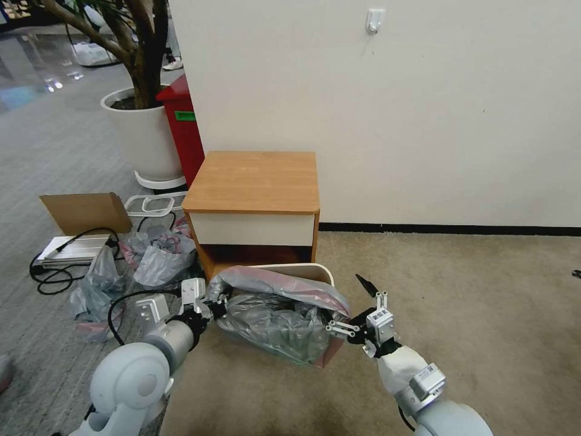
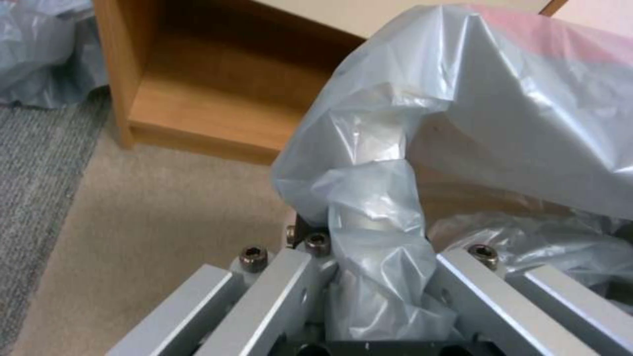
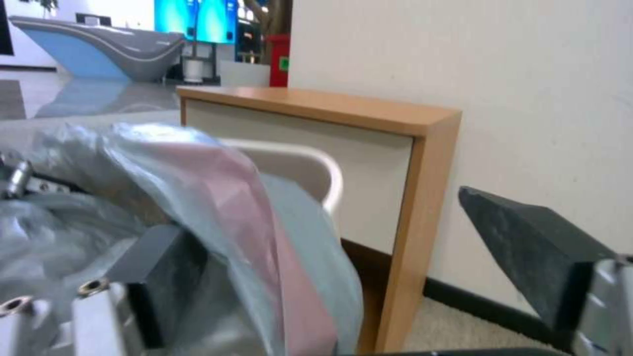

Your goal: Pick up the garbage bag from the table and place it over the trash can.

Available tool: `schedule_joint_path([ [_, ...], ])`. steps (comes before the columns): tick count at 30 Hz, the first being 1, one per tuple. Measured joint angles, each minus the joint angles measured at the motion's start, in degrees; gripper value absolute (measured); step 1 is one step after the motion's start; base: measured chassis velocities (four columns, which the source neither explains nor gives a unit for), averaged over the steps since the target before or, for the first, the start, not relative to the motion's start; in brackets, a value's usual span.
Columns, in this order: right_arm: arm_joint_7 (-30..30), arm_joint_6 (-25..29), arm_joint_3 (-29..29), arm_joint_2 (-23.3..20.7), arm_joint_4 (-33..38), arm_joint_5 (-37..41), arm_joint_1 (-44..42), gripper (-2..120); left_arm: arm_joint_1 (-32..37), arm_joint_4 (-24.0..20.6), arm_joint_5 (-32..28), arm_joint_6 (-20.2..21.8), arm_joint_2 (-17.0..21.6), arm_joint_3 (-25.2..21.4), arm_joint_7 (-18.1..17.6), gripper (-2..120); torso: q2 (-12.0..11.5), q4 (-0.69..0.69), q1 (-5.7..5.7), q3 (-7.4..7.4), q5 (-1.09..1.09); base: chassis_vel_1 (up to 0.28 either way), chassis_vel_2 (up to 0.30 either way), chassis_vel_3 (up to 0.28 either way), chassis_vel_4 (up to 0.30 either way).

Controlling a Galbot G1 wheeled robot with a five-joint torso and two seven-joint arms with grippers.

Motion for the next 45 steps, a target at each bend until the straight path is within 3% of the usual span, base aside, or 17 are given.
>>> schedule_joint_path([
  [16, -0.71, 2.76, -0.44, 0.61, -1.07, -1.54, -0.05, 30, 0.38, 0.58, 3.19, 0.04, 0.16, 0.49, 1.6, 3, 0.0, 0.0, 0.0, 0.0, 0.0, 0.0, 0.0, 0.0, 0.0],
  [18, -0.72, 2.76, -0.45, 0.62, -1.07, -1.52, -0.03, 27, 0.44, 0.52, 3.26, 0.04, 0.16, 0.55, 1.65, 3, 0.0, 0.0, 0.0, 0.0, 0.0, 0.0, 0.0, 0.0, 0.0],
  [24, -0.74, 2.76, -0.54, 0.67, -1.01, -1.31, 0.06, 1, 0.56, 0.07, 3.58, 0.02, 0.12, 1.12, 1.78, 3, 0.0, 0.0, 0.0, 0.0, 0.0, 0.0, 0.0, 0.0, 0.0],
  [45, 1.25, -0.15, 1.52, 0.12, -1.03, 2.07, 2.59, 0, 1.7, -0.54, 6.25, -1.04, 0.72, 1.06, 7.12, 3, 0.0, 0.0, 0.0, 0.0, 0.01, 0.0, 0.0, 0.0, 0.0],
])
